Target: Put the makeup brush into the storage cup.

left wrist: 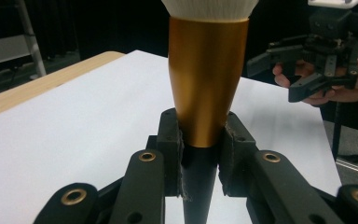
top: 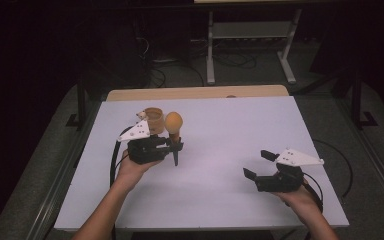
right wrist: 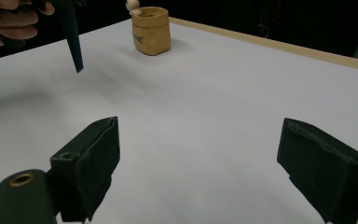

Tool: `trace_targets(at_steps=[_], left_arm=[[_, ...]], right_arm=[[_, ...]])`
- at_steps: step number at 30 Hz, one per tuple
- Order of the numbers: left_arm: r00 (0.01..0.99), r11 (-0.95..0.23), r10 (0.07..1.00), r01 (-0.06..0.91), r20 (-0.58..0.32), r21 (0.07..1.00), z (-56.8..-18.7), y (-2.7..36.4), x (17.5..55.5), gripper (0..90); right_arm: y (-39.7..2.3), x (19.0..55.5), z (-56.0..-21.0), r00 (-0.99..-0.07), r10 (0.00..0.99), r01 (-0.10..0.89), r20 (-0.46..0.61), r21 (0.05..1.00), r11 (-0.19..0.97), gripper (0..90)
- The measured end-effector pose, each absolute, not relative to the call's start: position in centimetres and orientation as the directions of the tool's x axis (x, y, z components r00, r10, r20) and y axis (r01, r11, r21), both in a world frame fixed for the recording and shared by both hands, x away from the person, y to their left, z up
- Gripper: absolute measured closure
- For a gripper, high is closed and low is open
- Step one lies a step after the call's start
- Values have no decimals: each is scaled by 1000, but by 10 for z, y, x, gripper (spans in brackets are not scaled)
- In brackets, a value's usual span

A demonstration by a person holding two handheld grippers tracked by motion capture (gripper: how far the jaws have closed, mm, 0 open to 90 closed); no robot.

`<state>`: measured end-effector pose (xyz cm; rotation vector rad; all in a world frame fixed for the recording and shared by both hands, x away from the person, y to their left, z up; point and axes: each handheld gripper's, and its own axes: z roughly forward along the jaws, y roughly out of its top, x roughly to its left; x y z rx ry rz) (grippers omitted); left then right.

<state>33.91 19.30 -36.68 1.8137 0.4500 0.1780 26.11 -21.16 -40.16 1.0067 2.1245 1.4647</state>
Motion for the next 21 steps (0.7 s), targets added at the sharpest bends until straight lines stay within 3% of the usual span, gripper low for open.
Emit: trace_targets(at_steps=[21], left_arm=[[884,-213,456,225,-107,951,-361,206,360,730]], right_arm=[[-222,254,-408,-653,752,351,92,916,193,130]])
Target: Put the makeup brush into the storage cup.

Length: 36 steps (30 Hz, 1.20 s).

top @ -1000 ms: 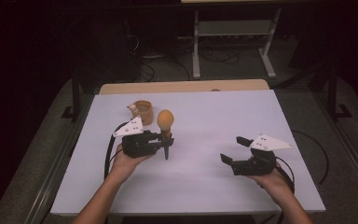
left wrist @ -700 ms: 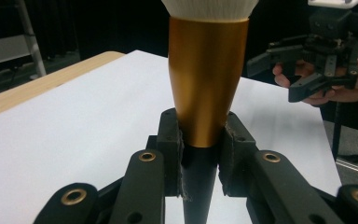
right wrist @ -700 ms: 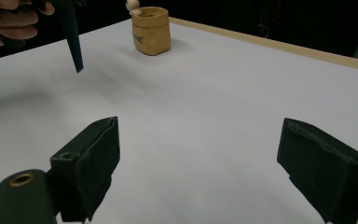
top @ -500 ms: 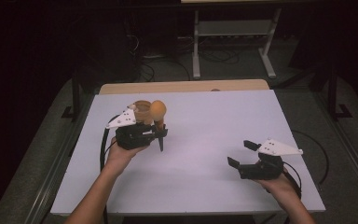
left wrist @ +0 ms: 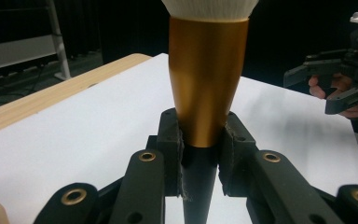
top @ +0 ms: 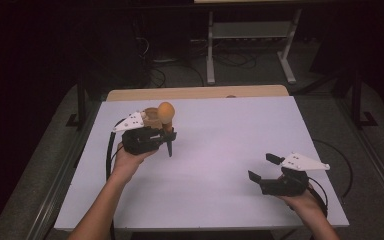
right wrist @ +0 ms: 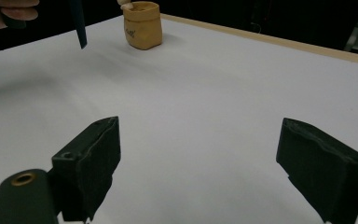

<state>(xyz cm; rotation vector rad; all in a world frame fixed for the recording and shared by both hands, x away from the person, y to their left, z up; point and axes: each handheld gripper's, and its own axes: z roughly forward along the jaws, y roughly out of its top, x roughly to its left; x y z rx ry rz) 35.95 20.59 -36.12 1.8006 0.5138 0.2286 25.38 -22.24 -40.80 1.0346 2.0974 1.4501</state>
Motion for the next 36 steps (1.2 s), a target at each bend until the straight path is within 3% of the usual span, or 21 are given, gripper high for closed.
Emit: trace_targets(at_steps=[36], left_arm=[[848,-218,522,232,-88,948,-334,221,398,732]], right_arm=[[-220,255,-409,-668,738,354,94,913,204,131]])
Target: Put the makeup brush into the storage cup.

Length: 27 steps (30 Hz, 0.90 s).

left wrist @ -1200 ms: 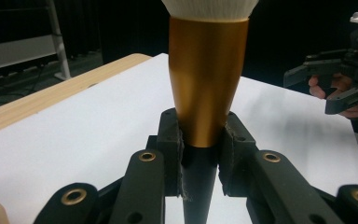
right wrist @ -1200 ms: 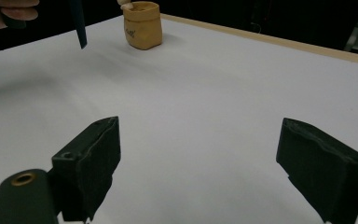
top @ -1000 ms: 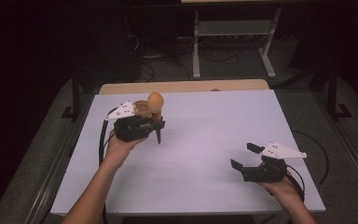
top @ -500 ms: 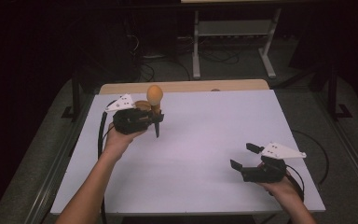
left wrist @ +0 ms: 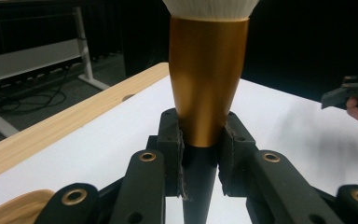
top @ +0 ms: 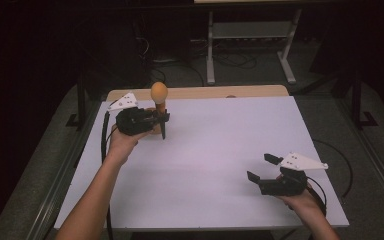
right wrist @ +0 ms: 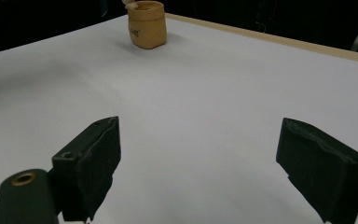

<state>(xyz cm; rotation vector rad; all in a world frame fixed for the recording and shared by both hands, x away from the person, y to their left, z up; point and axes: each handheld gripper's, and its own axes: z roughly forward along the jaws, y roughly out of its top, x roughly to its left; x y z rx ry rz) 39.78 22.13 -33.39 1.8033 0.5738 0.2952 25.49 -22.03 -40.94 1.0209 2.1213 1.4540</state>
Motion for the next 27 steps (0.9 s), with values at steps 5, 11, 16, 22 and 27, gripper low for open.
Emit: trace_targets(at_steps=[5,11,16,22,27], left_arm=[[834,-215,544,240,-88,947,-330,226,405,732],[822,-211,564,237,-80,948,-326,232,414,733],[816,-219,574,230,-65,948,-323,232,420,733],[796,-215,602,230,-56,949,-324,236,431,733],[780,-207,624,224,-48,953,-326,239,438,733]], right_arm=[[-221,255,-409,-667,739,353,95,913,202,131],[-220,255,-410,-667,739,357,96,912,204,131],[-220,255,-410,-667,739,357,96,912,204,131],[-221,255,-409,-666,740,356,96,913,202,131],[-221,255,-409,-665,740,360,100,912,199,132]])
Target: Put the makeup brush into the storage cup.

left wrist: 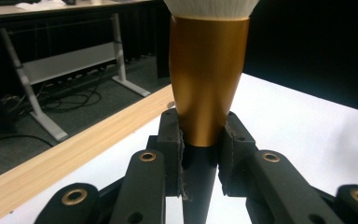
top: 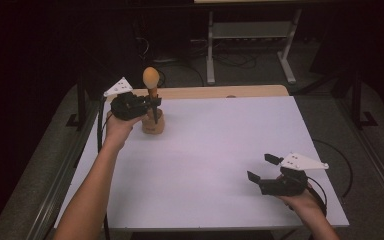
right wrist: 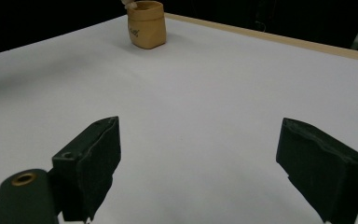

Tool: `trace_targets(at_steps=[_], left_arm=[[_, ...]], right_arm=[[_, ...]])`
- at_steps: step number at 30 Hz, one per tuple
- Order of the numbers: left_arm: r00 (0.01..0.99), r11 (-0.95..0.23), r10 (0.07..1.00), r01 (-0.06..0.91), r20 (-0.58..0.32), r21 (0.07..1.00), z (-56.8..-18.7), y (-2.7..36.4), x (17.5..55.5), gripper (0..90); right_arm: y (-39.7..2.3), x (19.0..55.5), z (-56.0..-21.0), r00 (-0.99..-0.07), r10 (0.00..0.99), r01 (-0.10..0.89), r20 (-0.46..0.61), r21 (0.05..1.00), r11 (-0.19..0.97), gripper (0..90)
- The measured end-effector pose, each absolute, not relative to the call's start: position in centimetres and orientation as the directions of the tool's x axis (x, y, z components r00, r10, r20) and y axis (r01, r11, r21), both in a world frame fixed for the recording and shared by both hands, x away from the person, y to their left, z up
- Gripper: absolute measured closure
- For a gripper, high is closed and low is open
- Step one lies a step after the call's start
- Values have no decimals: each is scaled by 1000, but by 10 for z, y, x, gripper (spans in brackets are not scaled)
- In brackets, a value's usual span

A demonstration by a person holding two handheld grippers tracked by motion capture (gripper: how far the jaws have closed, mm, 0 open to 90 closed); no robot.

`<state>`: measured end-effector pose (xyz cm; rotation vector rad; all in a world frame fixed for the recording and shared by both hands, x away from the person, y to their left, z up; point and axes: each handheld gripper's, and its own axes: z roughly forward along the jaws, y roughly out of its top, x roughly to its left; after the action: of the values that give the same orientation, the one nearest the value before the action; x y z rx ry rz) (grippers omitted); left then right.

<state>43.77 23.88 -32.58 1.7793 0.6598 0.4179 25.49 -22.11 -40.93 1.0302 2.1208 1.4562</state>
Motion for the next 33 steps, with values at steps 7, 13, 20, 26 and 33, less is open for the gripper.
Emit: trace_targets(at_steps=[7,13,20,26,33], left_arm=[[762,-210,647,214,-28,954,-329,242,447,733],[747,-221,664,210,-11,952,-332,243,454,733],[729,-220,685,224,-13,949,-339,243,460,732],[715,-227,699,235,-10,945,-344,242,466,732],[704,-234,710,255,-15,938,-350,244,471,732]], right_arm=[[-221,255,-410,-666,739,362,101,910,202,132],[-221,255,-410,-663,741,368,105,908,201,133],[-221,255,-410,-665,739,365,104,909,202,133],[-221,255,-410,-666,738,367,105,908,202,133],[-221,255,-410,-667,737,366,107,909,200,133]])
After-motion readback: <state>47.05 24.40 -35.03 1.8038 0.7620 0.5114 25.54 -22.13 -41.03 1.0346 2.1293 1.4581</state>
